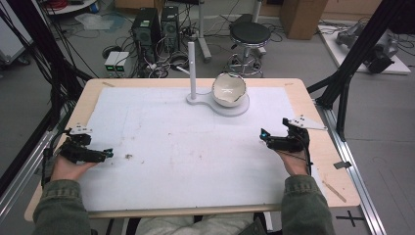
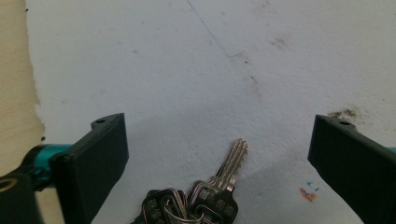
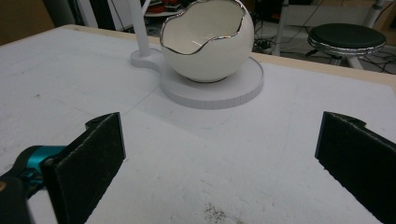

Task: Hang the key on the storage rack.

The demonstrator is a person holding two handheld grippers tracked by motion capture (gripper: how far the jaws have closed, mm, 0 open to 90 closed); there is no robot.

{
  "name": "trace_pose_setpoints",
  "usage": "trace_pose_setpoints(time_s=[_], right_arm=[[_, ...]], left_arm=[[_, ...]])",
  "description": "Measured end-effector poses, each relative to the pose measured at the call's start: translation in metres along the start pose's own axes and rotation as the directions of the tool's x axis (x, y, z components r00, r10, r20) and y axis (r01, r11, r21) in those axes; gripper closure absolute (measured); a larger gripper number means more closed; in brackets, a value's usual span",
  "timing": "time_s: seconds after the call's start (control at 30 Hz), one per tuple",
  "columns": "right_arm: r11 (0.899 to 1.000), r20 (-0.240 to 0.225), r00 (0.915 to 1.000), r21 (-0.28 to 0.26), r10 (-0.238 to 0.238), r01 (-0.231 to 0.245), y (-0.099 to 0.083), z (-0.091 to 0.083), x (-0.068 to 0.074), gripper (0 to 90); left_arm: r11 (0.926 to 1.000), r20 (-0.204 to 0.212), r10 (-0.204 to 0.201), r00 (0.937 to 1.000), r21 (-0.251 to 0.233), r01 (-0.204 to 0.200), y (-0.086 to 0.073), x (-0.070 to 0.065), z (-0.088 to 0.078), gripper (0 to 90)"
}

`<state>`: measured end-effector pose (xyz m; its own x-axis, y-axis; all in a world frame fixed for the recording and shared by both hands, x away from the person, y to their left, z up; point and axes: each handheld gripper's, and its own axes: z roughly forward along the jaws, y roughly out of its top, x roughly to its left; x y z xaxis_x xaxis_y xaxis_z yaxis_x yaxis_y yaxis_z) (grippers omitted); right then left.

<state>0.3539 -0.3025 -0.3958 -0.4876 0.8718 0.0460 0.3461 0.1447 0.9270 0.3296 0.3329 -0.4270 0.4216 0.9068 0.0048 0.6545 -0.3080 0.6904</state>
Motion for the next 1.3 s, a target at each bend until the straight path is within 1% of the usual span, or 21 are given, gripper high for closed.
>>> trace_pose_setpoints(time_s=[0.03,0.07,0.17,0.33,0.47,0.5,0.6,0.73,0.83,0.87,0.9,0.97,1.0,1.03,1.07,1.1,1.17,1.2,1.23,1.27,1.3], right_arm=[[1.0,0.001,1.0,0.0,-0.001,0.001,0.0,0.0001,0.0,0.5],[1.0,0.003,1.0,0.0,-0.004,0.004,-0.0001,0.0003,-0.0002,0.5],[1.0,0.003,1.0,0.008,0.0,0.0,-0.0005,0.0004,0.0001,0.5],[1.0,0.004,1.0,0.011,0.003,-0.003,-0.0008,0.0003,0.0001,0.5],[1.0,0.009,1.0,0.011,0.0,0.0,-0.0013,0.0005,-0.0005,0.5],[1.0,0.01,0.9999,0.012,0.003,-0.004,-0.0013,0.0003,-0.0004,0.5],[1.0,0.012,0.9999,0.011,0.004,-0.004,-0.0014,0.0,-0.0012,0.5],[1.0,0.012,0.9999,0.012,0.002,-0.002,-0.0016,0.0002,-0.0012,0.5],[1.0,0.013,0.9999,0.01,0.003,-0.003,-0.0017,0.0002,-0.0013,0.5],[1.0,0.013,0.9999,0.011,0.003,-0.003,-0.0016,0.0001,-0.0015,0.5],[1.0,0.015,0.9999,0.01,0.005,-0.005,-0.0017,0.0,-0.0015,0.5],[1.0,0.013,0.9999,0.009,0.006,-0.006,-0.0017,-0.0001,-0.0015,0.5],[1.0,0.013,0.9999,0.009,0.005,-0.006,-0.0017,0.0,-0.0016,0.5],[1.0,0.014,0.9999,0.009,0.005,-0.005,-0.0017,0.0,-0.0016,0.5],[1.0,0.013,0.9999,0.009,0.005,-0.005,-0.0017,0.0,-0.0015,0.5],[1.0,0.014,0.9999,0.008,0.004,-0.005,-0.0017,0.0,-0.0015,0.5],[1.0,0.015,0.9999,0.008,0.004,-0.004,-0.0016,-0.0001,-0.0015,0.5],[1.0,0.014,0.9999,0.008,0.006,-0.006,-0.0016,-0.0002,-0.0015,0.5],[1.0,0.015,0.9999,0.007,0.005,-0.005,-0.0017,-0.0001,-0.0015,0.5],[1.0,0.014,0.9999,0.008,0.006,-0.006,-0.0016,-0.0002,-0.0014,0.5],[1.0,0.015,0.9999,0.008,0.002,-0.002,-0.0017,-0.0001,-0.0014,0.5]], left_arm=[[1.0,0.005,0.003,1.0,0.005,-0.003,-0.0004,-0.0007,0.0004,9.8],[0.9998,0.004,0.015,0.9999,0.013,-0.015,-0.0007,-0.0008,0.0007,12.0],[0.9991,-0.007,0.029,0.9996,0.031,-0.028,-0.002,-0.0009,0.0018,15.2],[0.9992,-0.002,0.024,0.9997,0.032,-0.024,-0.0026,-0.0003,0.0015,22.1],[0.9976,-0.011,0.038,0.9992,0.059,-0.037,-0.0032,-0.0017,0.0037,27.2],[0.9966,-0.013,0.049,0.9987,0.067,-0.048,-0.0032,-0.0018,0.0042,28.6],[0.9962,-0.009,0.048,0.9988,0.073,-0.048,-0.0036,-0.0026,0.0055,33.1],[0.995,-0.016,0.064,0.9978,0.078,-0.062,-0.0036,-0.0029,0.0054,39.2],[0.995,-0.012,0.064,0.9979,0.078,-0.063,-0.0036,-0.0027,0.0049,43.1],[0.9957,-0.015,0.055,0.9984,0.075,-0.054,-0.0039,-0.0031,0.0052,44.7],[0.9951,-0.013,0.059,0.9982,0.08,-0.058,-0.0037,-0.0023,0.0049,46.8],[0.9953,-0.016,0.054,0.9984,0.081,-0.053,-0.0041,-0.0021,0.0054,50.4],[0.9944,-0.013,0.055,0.9984,0.091,-0.054,-0.0042,-0.0015,0.0054,51.7],[0.9943,-0.012,0.052,0.9986,0.094,-0.051,-0.0048,-0.0014,0.0059,54.3],[0.995,-0.001,0.042,0.9991,0.09,-0.042,-0.0053,-0.0011,0.0061,56.4],[0.9947,0.012,0.046,0.9989,0.092,-0.046,-0.0054,-0.0009,0.0055,59.7],[0.9944,0.039,0.055,0.9977,0.088,-0.059,-0.0056,-0.0016,0.0055,70.6],[0.994,0.044,0.062,0.9971,0.088,-0.065,-0.0056,-0.0018,0.0054,76.0],[0.994,0.044,0.06,0.9972,0.089,-0.064,-0.0055,-0.0015,0.0053,79.1],[0.9949,0.048,0.048,0.9977,0.086,-0.052,-0.0056,-0.0007,0.0049,79.6],[0.9953,0.051,0.037,0.998,0.088,-0.042,-0.0059,0.0009,0.0048,82.5]])
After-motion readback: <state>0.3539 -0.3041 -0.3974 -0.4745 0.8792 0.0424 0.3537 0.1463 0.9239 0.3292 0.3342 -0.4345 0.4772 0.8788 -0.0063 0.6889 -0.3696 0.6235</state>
